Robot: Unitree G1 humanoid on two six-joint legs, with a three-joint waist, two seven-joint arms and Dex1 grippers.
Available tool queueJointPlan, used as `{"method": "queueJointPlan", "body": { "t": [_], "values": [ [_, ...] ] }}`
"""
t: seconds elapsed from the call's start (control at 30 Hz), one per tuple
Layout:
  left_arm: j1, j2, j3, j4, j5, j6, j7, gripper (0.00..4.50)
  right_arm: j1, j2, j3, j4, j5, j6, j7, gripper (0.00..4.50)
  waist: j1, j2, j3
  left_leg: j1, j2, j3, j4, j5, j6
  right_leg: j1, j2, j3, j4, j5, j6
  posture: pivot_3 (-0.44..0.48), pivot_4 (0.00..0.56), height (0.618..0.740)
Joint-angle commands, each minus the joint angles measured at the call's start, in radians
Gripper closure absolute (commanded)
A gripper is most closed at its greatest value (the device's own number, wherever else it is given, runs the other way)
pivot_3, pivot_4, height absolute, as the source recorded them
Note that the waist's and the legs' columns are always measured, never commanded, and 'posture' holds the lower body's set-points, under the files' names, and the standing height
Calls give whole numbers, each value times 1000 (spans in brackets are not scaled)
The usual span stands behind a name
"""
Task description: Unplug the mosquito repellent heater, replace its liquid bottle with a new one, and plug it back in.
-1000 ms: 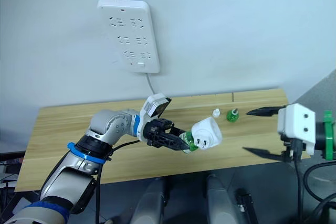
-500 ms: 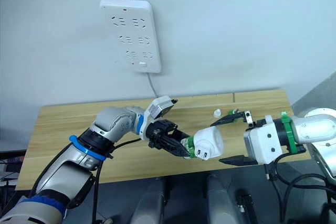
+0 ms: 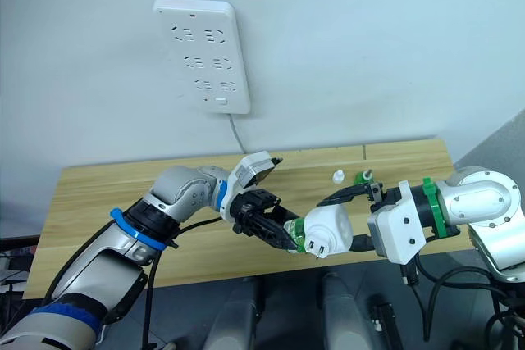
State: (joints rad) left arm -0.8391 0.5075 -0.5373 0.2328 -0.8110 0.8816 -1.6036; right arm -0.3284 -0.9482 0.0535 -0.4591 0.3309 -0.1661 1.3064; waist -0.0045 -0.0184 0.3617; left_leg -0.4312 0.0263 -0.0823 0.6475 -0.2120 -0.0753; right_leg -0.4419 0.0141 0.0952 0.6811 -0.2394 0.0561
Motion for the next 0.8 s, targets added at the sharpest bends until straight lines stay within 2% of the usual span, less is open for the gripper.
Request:
{"method": "queueJointPlan", "body": {
  "t": [0.03,0.23,0.43,0.5,0.6,0.7,0.8],
  "values": [
    [-14,3,-8,-6,-21,-2,-11,1849,-15,6,-14,-36,10,-35,-4,1604,0,0,0,0,0,0,0,0,0,0,0,0,0,0,0,99,318,740],
    [-33,2,48,43,-9,2,-11,27,19,8,-24,-34,3,-24,-25,1604,0,0,0,0,0,0,0,0,0,0,0,0,0,0,0,116,313,740],
    [-44,7,181,59,10,31,18,0,89,3,-55,-48,14,51,-89,1604,1,0,0,0,0,-1,0,0,0,0,0,-1,1,0,-1,138,309,740],
    [-31,18,230,41,20,27,46,0,130,5,-75,-66,44,138,-134,1604,2,0,0,0,0,-1,0,0,0,0,0,-1,1,0,-1,142,308,740],
    [20,31,273,-41,80,-74,95,0,189,13,-114,-105,122,329,-227,1604,2,0,0,0,0,-1,0,0,0,0,0,-1,1,0,-1,152,303,740],
    [115,8,289,-141,272,-431,193,0,231,16,-160,-143,242,598,-362,1604,5,0,-1,0,1,-1,0,1,0,0,-2,-1,1,1,-2,166,300,740],
    [158,-47,306,-196,459,-724,376,0,235,34,-204,-173,408,947,-566,1604,22,-2,-2,0,0,-2,0,2,-2,0,-3,-1,1,2,-3,175,299,740]
  ]
}}
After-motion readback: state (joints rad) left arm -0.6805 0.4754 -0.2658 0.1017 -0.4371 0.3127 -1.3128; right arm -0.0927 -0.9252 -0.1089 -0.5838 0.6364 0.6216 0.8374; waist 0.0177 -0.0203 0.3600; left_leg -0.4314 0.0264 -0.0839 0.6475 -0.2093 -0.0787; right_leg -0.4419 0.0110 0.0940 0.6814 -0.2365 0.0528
